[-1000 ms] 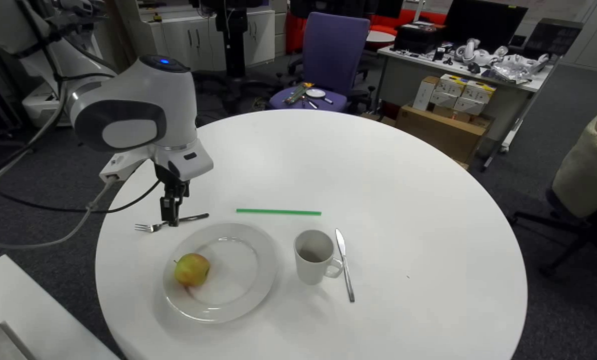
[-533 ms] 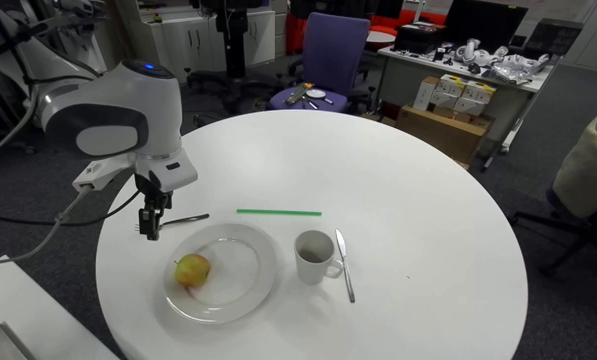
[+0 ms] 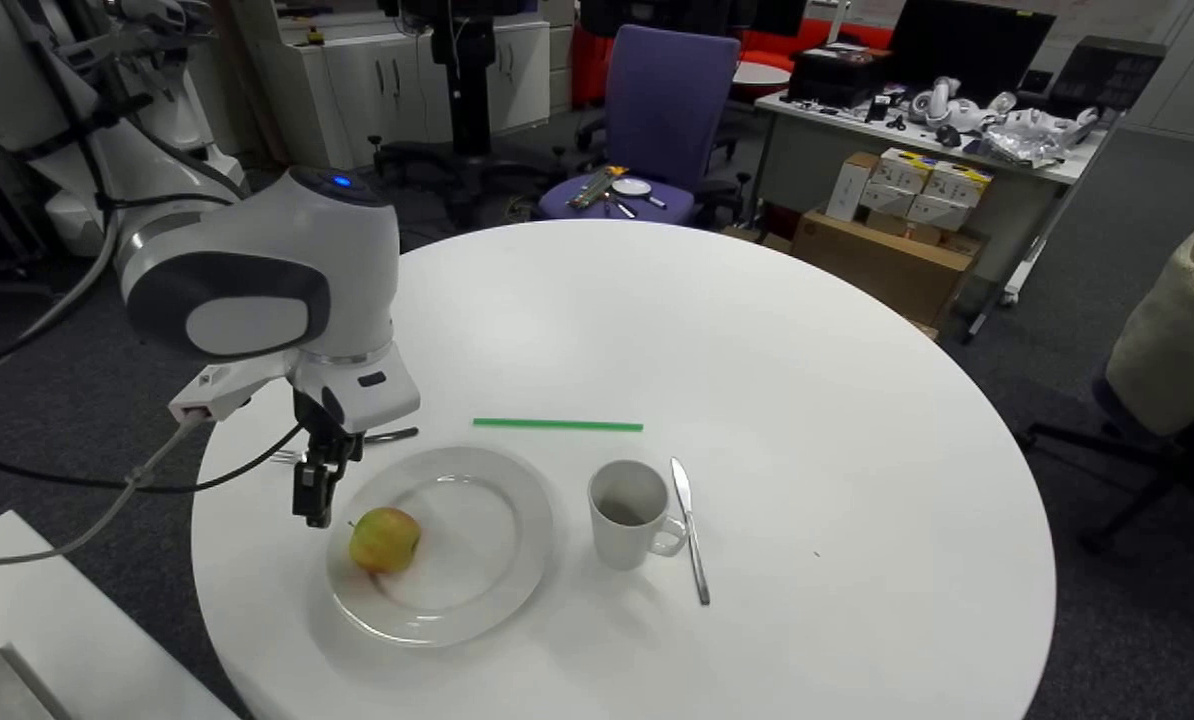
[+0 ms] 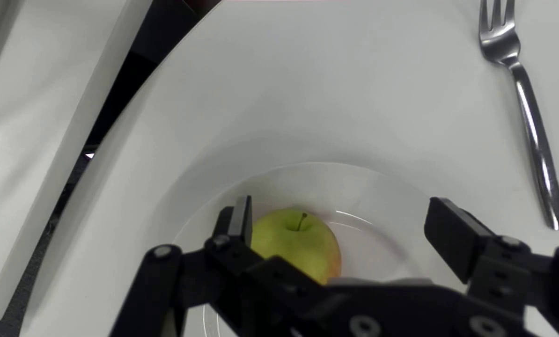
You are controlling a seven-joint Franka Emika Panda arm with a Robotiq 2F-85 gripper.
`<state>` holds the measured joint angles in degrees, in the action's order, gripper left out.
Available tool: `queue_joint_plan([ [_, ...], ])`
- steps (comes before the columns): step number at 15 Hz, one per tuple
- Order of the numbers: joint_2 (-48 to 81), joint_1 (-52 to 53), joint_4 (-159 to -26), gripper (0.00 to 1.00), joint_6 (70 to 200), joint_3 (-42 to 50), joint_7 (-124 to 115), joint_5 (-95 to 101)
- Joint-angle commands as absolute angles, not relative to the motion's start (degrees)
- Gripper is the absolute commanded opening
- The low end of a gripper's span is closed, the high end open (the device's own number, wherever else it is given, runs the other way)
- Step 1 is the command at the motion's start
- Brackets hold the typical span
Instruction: Put the objects on the table on the plate
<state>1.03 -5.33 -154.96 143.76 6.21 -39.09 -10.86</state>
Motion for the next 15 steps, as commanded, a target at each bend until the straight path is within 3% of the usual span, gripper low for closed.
queue_joint_plan([
  [1,4.75,-5.79,-151.82,1.0,142.75,6.96,-41.45,-8.68],
  [15,10.56,-4.21,-146.09,1.0,137.24,9.01,-44.53,-3.52],
])
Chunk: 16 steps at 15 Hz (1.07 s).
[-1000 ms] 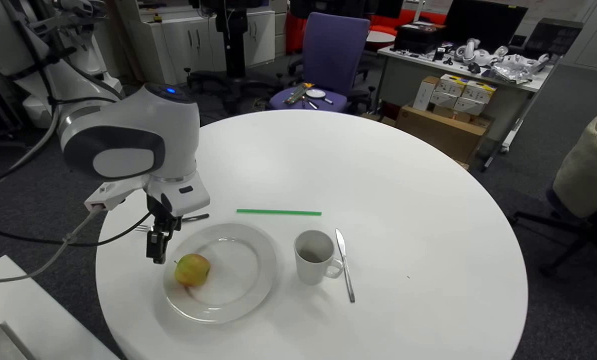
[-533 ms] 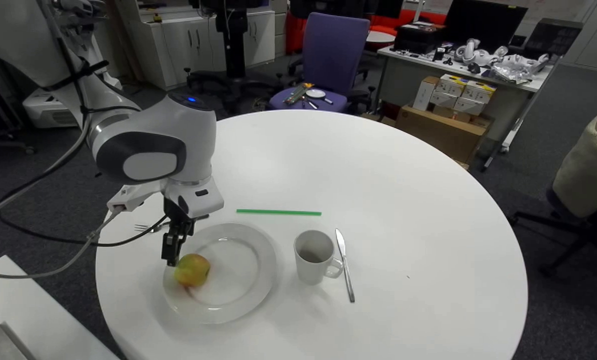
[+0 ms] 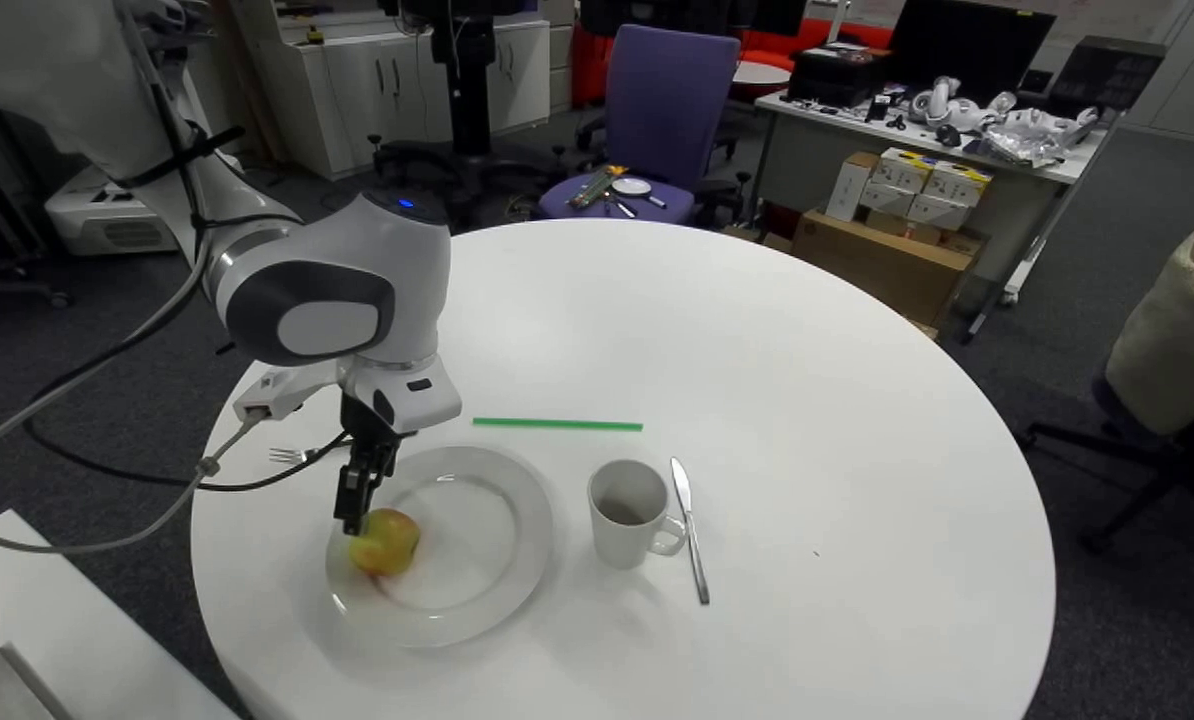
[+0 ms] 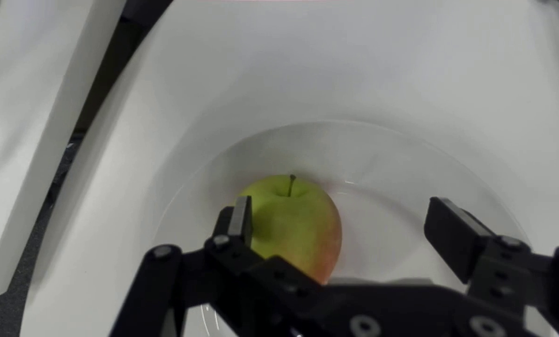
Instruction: Put the objects on the table on the plate
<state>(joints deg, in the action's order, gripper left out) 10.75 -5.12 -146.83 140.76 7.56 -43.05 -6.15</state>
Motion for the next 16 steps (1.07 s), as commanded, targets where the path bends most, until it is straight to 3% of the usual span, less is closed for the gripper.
queue_joint_plan([
  [1,10.4,-4.19,-146.21,1.0,136.45,9.16,-44.69,-2.85],
  [16,12.09,-3.12,-144.61,1.0,136.02,9.86,-51.32,3.05],
])
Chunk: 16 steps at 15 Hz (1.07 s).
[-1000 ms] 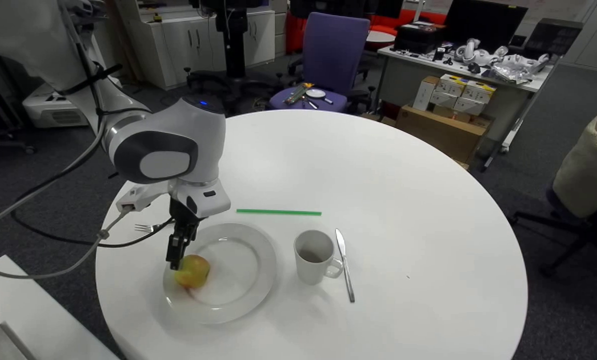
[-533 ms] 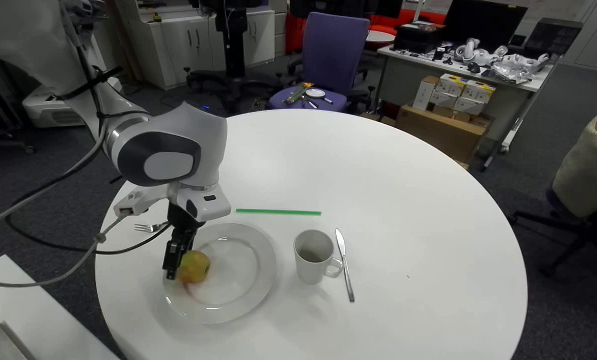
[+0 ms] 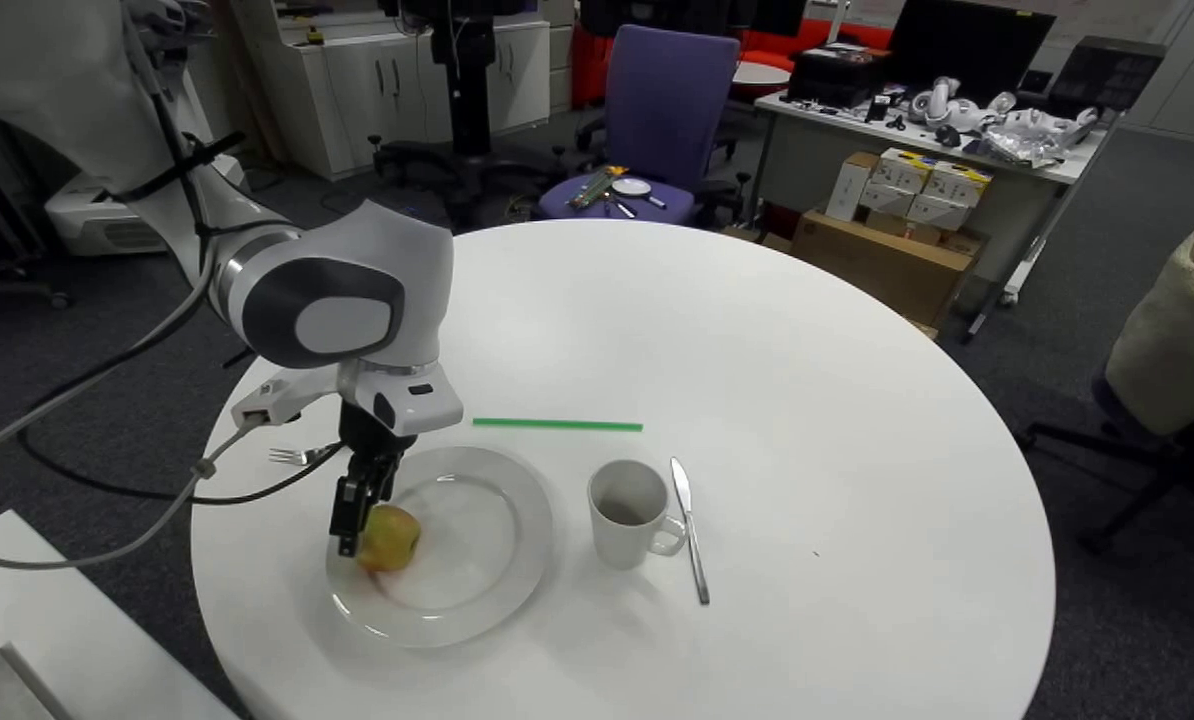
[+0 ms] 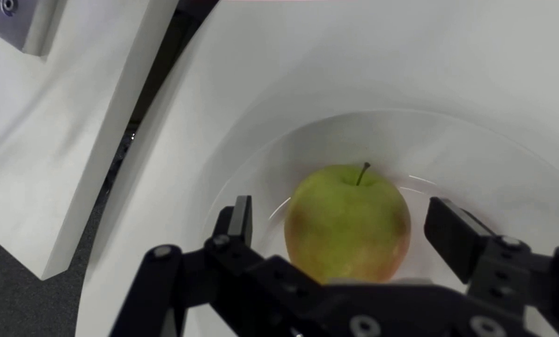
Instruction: Put the objects on the table on the plate
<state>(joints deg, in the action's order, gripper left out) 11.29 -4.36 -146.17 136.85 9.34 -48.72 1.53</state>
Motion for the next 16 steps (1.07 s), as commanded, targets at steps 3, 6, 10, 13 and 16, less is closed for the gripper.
queue_joint_plan([
  [3,13.06,-2.97,-143.91,1.0,136.3,9.55,-50.68,2.04],
  [6,13.9,-2.96,-143.48,1.0,136.27,9.87,-50.41,2.04],
  [10,15.38,-2.94,-142.84,1.0,136.6,10.32,-50.38,1.9],
  [13,16.15,-2.7,-142.38,1.0,136.76,10.49,-50.48,1.96],
  [16,16.58,-2.52,-142.11,0.92,136.84,10.63,-50.44,2.13],
])
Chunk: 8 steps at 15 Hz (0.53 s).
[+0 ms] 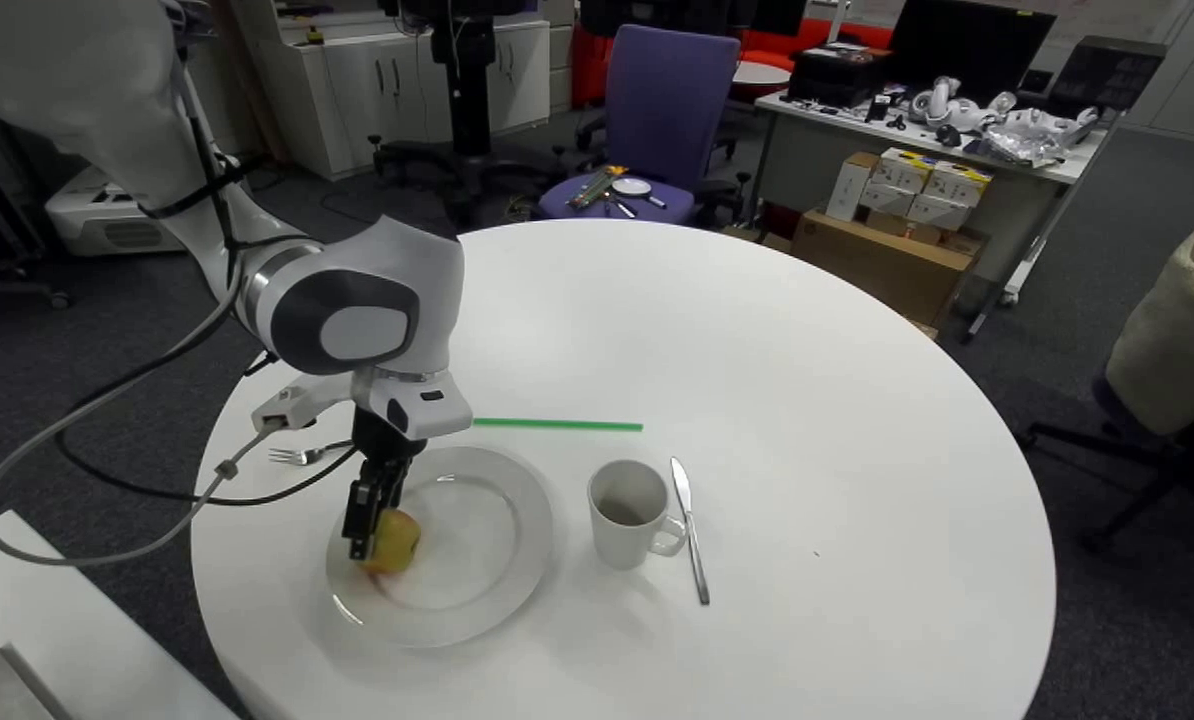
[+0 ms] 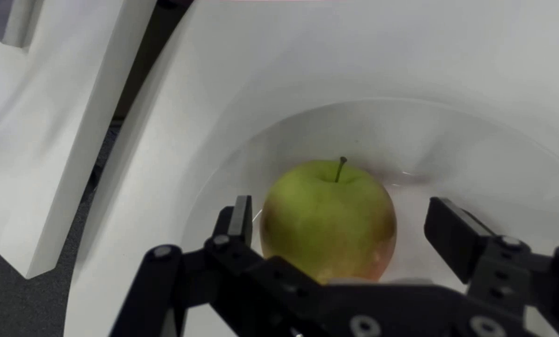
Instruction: Put the objects on the table on the plate
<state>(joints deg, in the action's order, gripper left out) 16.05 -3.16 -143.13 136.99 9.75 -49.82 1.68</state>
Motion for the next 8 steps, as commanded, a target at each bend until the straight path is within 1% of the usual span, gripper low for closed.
queue_joint_plan([
  [1,16.63,-2.46,-142.06,0.72,136.92,10.69,-50.4,2.24],
  [3,16.49,-2.45,-142.06,0.59,136.87,10.81,-50.38,2.26],
  [4,16.38,-2.43,-141.96,0.49,136.82,10.84,-50.41,2.26],
  [8,16.49,-3.48,-141.57,0.48,137.08,10.19,-48.26,-0.24],
])
